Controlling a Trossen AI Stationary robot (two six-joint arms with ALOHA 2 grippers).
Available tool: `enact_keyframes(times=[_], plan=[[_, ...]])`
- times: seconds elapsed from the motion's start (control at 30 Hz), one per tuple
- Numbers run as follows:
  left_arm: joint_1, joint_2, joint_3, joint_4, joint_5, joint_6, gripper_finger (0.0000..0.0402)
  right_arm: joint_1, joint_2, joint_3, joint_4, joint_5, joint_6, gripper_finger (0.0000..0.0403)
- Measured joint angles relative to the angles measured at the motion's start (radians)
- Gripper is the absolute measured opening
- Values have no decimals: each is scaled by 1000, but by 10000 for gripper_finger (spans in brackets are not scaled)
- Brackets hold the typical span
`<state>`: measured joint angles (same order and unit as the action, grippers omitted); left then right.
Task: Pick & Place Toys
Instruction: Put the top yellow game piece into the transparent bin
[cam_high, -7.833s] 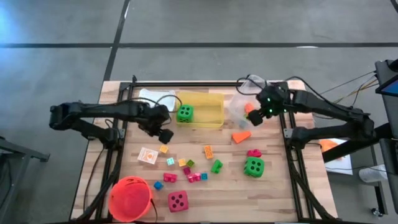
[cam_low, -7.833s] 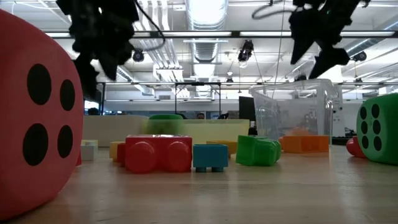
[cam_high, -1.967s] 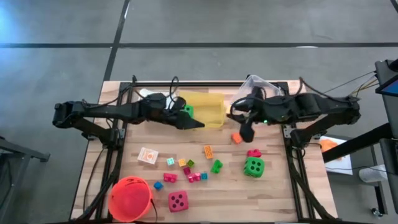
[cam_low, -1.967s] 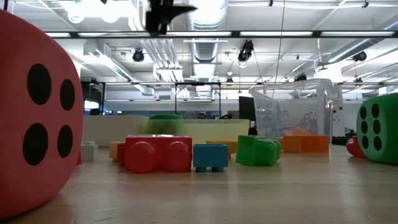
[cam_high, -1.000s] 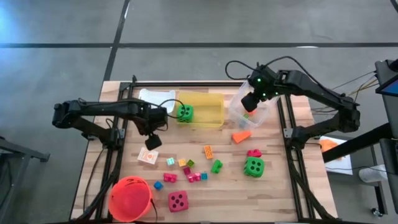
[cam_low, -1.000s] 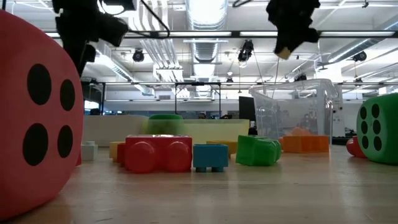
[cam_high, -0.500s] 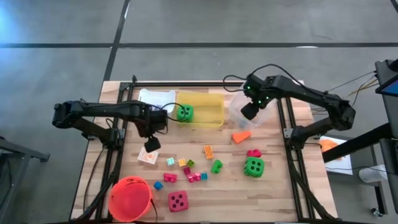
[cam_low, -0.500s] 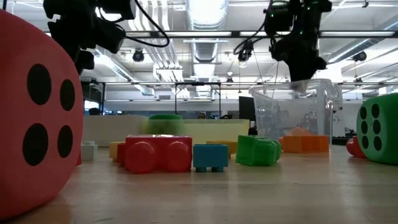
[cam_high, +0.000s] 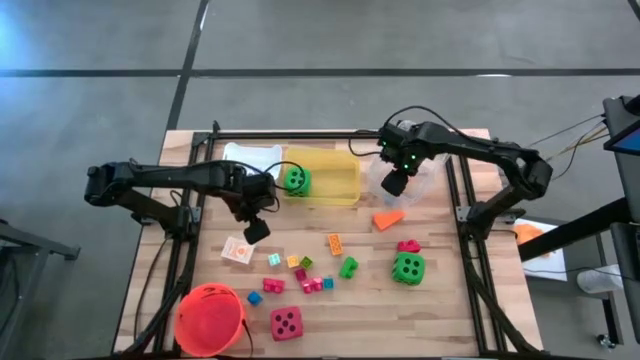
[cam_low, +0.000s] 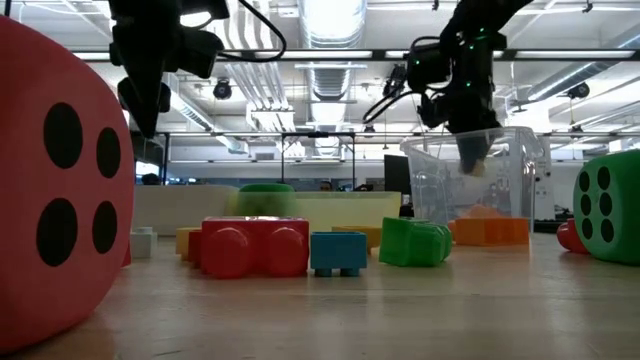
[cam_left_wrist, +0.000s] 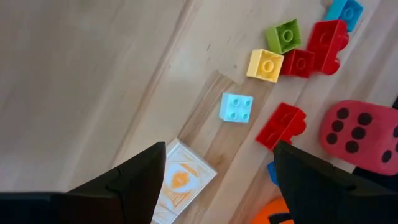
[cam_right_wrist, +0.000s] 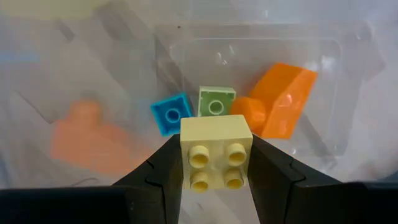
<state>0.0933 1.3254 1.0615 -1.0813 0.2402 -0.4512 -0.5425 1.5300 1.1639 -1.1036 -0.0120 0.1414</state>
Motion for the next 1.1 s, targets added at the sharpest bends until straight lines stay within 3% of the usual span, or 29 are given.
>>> enact_keyframes(times=[0.2,0.67,1.1], plan=[[0,0,0,9,0,-25,284,-19,-1,-32,60,-34,-41,131],[0,0,-1,23,0,-24,284,-199,30,-79,133,-77,-50,131],[0,0,-1,27,-1,-29,284,-182,130,-83,150,-71,-65,131]])
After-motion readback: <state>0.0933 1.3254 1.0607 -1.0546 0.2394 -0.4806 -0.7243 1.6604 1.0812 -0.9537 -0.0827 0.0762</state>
